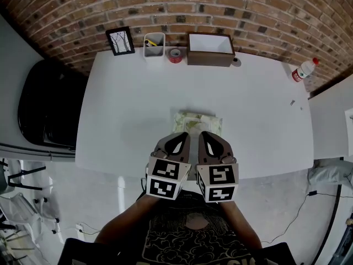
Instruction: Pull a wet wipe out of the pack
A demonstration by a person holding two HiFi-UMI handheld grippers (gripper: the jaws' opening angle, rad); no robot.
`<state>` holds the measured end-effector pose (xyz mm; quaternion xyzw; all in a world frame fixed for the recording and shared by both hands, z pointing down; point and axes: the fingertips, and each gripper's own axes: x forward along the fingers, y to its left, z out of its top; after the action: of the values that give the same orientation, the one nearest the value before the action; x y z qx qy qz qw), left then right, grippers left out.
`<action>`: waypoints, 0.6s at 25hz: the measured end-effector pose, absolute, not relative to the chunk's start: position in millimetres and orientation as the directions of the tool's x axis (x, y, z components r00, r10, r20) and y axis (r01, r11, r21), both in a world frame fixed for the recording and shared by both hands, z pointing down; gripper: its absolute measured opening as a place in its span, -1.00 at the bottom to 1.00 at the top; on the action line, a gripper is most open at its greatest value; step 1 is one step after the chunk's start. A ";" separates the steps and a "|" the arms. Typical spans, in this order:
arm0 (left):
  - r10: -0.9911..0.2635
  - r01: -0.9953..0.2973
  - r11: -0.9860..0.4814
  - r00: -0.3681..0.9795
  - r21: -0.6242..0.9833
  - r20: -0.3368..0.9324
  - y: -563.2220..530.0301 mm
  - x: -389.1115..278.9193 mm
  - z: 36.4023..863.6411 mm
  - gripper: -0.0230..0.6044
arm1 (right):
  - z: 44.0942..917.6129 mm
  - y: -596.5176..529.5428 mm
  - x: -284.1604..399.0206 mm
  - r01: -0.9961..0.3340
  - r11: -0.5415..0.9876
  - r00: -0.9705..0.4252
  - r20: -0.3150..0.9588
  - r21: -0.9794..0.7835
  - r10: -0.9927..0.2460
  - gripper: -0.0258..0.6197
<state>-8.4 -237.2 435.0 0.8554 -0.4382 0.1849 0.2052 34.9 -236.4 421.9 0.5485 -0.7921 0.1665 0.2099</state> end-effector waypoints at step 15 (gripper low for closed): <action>-0.698 -0.834 -0.524 0.536 0.171 0.475 -203.1 -3.9 425.0 -0.88 | 401.4 -203.4 42.9 -0.940 0.341 -0.313 0.448 -0.020 -0.838 -0.86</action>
<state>-3.9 -203.1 425.0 0.8548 -0.4483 0.1768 0.1926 42.9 -203.4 401.4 0.5568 -0.7981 0.1401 0.1828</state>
